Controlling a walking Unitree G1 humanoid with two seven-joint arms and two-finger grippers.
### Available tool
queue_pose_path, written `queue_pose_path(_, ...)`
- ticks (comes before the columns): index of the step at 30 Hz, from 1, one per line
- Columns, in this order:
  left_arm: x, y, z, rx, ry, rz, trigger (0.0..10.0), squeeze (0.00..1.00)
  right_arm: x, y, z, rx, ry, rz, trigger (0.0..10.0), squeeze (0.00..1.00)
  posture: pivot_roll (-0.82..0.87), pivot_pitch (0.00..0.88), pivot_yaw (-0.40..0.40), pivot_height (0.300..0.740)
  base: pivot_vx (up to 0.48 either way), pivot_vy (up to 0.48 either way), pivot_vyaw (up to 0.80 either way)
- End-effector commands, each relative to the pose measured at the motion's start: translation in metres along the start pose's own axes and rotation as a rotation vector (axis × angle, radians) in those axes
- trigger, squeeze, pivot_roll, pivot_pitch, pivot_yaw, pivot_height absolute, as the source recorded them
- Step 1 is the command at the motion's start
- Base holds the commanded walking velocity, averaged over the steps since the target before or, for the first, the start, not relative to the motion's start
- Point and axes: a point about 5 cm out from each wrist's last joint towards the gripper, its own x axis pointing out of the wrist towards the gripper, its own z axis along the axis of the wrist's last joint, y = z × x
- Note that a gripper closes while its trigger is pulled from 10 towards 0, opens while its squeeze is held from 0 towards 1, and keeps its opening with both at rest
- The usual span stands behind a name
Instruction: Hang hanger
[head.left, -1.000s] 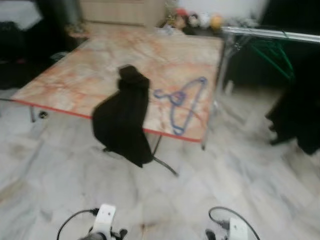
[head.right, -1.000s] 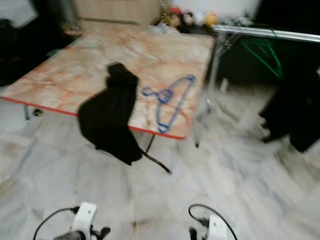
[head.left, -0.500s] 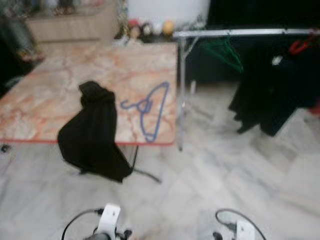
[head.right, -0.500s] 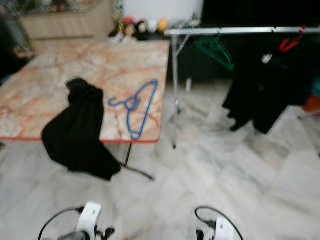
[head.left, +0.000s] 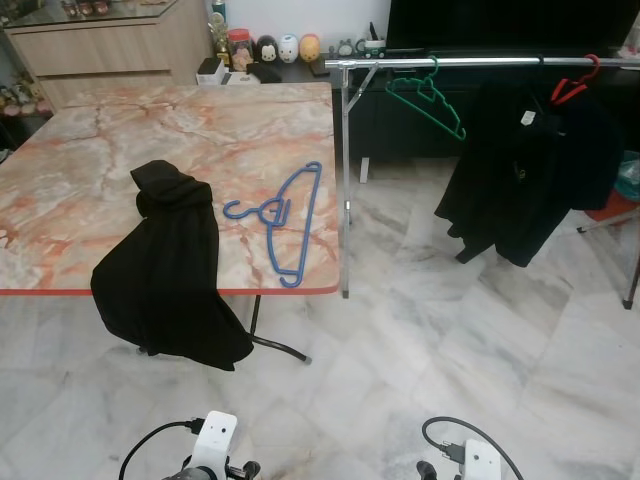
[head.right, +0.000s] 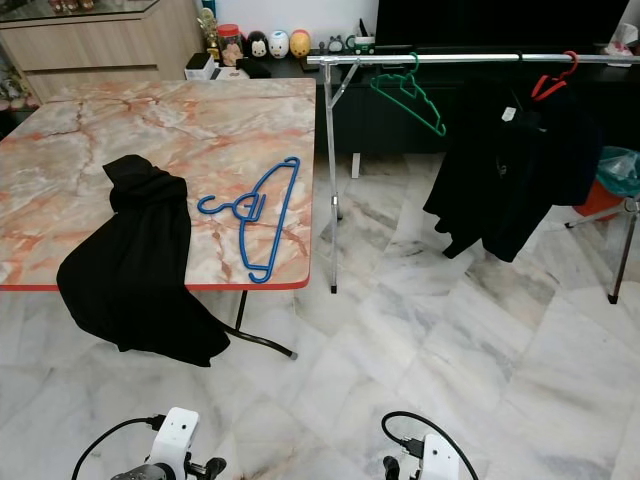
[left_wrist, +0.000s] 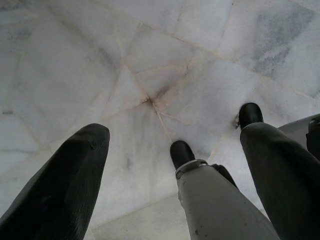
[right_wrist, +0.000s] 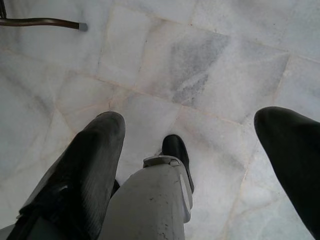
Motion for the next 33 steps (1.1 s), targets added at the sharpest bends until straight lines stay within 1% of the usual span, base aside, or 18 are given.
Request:
queue_pose_path(1,-0.0008,0.0008,-0.0034,0.012,0.009,0.000,10.0,0.00,-0.0005,-0.0004,-0.0018,0.010,0.002,-0.004,10.0,0.00,-0.03,0.000,0.052,0.740,0.000,-0.281,0.00)
queue_pose_path(10,-0.0002,-0.0030,-0.0035,-0.001,0.005,-0.004,10.0,0.00,-0.0005,-0.0018,-0.0007,0.015,-0.004,-0.012,10.0,0.00,-0.04,0.000,0.052,0.740,0.000,-0.278,0.00)
queue_pose_path(21,-0.0005,-0.0023,-0.0048,-0.010,0.006,-0.002,10.0,0.00,-0.0004,-0.0028,-0.0005,0.015,0.000,-0.015,10.0,0.00,-0.04,0.000,0.052,0.740,0.000,-0.277,0.00)
queue_pose_path(32,-0.0009,-0.0007,-0.0051,-0.013,0.007,0.001,10.0,0.00,-0.0004,-0.0025,-0.0011,0.026,0.003,-0.020,10.0,0.00,-0.04,0.000,0.051,0.740,0.000,0.000,0.00)
queue_pose_path(33,-0.0009,-0.0007,-0.0052,-0.013,0.007,0.002,10.0,0.00,-0.0004,-0.0024,-0.0012,0.027,0.003,-0.020,10.0,0.00,-0.04,0.000,0.051,0.740,0.000,0.000,-0.72)
